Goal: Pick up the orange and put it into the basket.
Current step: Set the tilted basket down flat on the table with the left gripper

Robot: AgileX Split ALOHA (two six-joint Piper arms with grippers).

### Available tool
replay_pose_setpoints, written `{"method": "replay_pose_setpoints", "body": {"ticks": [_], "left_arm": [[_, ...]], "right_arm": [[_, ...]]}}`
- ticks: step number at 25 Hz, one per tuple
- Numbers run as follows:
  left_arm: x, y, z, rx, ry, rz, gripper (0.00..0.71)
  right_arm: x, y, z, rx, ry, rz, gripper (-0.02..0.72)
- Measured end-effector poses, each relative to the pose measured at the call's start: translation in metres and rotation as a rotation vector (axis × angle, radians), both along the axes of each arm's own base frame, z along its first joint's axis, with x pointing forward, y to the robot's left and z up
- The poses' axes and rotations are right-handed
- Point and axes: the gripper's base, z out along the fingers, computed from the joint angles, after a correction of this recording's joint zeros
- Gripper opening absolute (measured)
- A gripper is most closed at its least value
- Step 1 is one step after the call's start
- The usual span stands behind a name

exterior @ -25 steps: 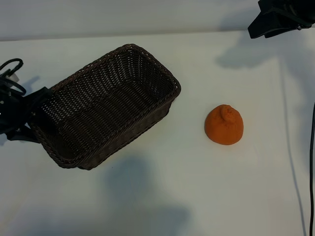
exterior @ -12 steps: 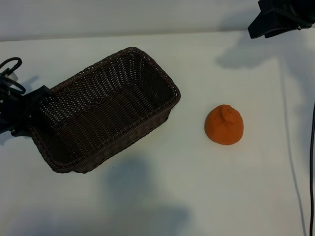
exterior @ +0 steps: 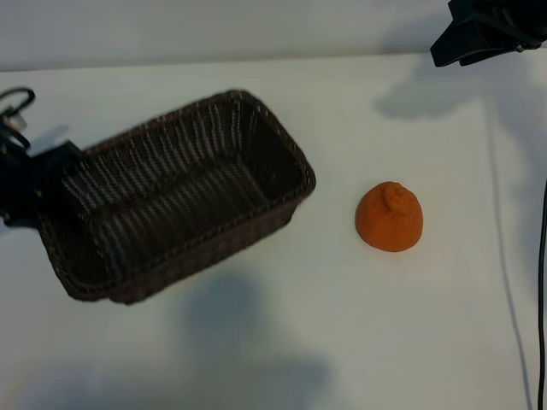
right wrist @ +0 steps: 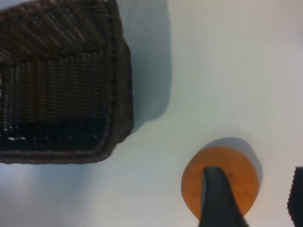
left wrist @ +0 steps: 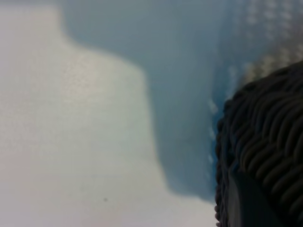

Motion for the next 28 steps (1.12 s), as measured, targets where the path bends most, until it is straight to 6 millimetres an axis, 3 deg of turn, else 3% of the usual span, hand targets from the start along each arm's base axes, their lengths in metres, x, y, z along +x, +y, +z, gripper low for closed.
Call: {"method": "replay_pose_setpoints", "body": {"ticks": [8,12,28], "left_arm": [[0.018,0.001,0.071,-0.013,-0.113,-0.076,0.184],[0.03,0.004,0.093,0.009,-0.199,-0.074,0.184],[0.032,0.004,0.097,0.025,-0.292,-0.264,0.183]], "right_arm": [[0.0,0.0,0.0,0.0,-0.001,0.0,0.377],[0.0,0.0,0.0,0.0,-0.001,0.0,0.377],[0.0,0.0,0.0,0.0,0.0,-0.001,0.377]]}}
